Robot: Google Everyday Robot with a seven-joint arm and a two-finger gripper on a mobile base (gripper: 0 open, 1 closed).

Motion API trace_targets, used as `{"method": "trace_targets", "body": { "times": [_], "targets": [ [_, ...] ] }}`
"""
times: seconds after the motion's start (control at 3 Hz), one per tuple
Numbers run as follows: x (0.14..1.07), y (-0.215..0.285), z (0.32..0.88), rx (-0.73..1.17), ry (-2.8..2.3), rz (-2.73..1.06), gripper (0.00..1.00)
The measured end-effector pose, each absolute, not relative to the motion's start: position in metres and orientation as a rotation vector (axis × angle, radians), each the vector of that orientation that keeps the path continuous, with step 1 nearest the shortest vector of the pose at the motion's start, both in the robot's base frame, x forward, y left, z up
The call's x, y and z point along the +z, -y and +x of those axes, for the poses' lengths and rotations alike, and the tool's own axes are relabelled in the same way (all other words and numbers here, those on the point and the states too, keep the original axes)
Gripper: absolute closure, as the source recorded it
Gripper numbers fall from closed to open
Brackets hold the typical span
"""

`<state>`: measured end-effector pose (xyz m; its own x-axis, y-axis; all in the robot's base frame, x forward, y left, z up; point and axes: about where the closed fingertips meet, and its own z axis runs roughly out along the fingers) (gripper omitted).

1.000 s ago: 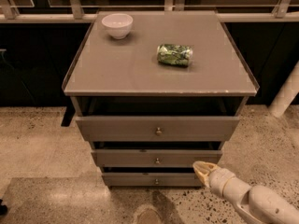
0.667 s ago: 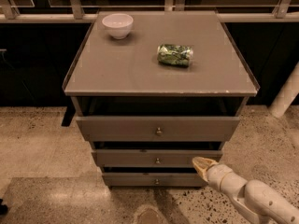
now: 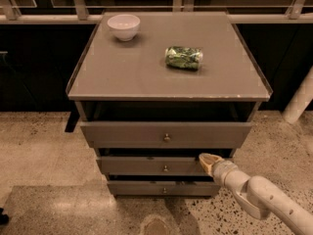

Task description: Open middle drawer

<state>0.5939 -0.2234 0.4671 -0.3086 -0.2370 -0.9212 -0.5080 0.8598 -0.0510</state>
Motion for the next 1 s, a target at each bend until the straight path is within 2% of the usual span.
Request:
{"method": "trace_targets", "body": {
  "times": [1.0],
  "targets": [
    [0.434, 0.233, 0.627, 0.213, -1.971, -0.508, 1.0]
  ]
}}
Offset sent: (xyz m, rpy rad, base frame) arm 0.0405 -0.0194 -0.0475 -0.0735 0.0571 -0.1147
